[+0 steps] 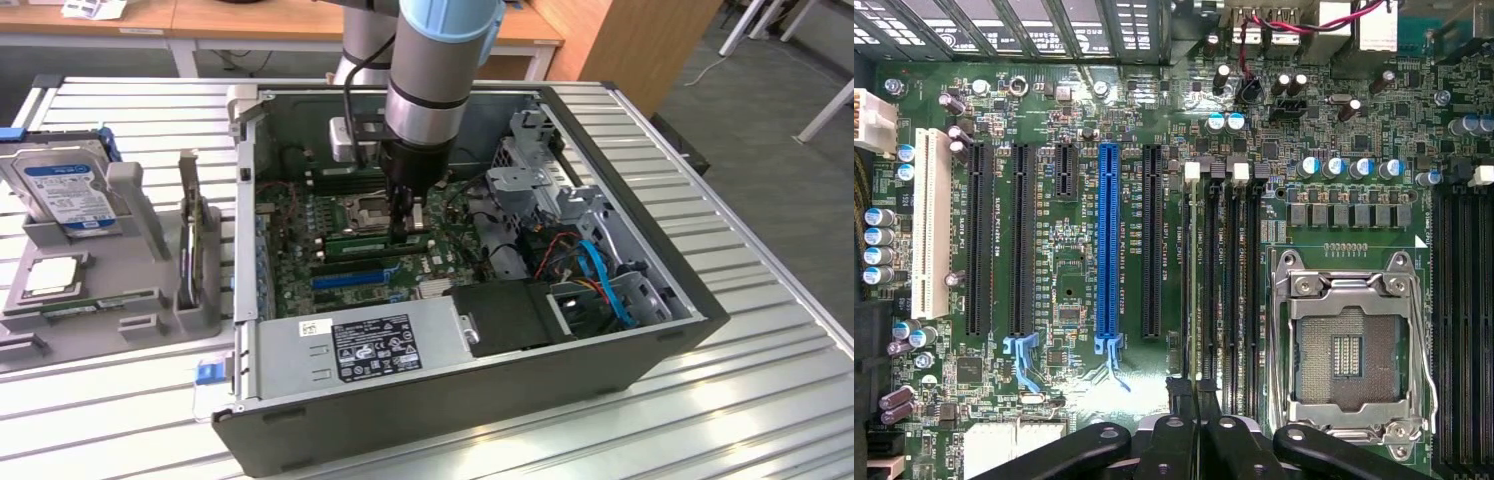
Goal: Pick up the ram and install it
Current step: 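Insert the ram into the slot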
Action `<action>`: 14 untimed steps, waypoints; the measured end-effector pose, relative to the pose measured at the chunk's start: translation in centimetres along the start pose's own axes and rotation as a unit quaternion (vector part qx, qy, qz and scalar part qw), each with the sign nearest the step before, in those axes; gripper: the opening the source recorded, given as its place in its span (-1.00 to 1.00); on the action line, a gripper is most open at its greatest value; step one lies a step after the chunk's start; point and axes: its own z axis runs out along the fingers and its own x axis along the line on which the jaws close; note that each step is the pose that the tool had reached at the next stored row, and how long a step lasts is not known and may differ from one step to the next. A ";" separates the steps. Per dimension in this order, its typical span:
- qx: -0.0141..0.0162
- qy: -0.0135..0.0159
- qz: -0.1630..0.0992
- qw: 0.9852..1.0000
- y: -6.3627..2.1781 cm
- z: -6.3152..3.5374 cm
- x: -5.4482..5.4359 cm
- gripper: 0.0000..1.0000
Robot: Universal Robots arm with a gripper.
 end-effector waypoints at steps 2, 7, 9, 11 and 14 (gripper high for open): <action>0.000 0.000 0.000 1.000 -0.01 0.01 0.0 -0.75; 0.000 0.000 0.000 1.000 0.00 0.00 0.0 -0.63; 0.000 0.000 0.000 1.000 0.00 0.00 0.0 -0.63; 0.000 0.000 0.000 1.000 0.00 -0.12 0.0 -0.63; 0.000 0.000 0.000 1.000 0.02 -0.56 0.0 -0.63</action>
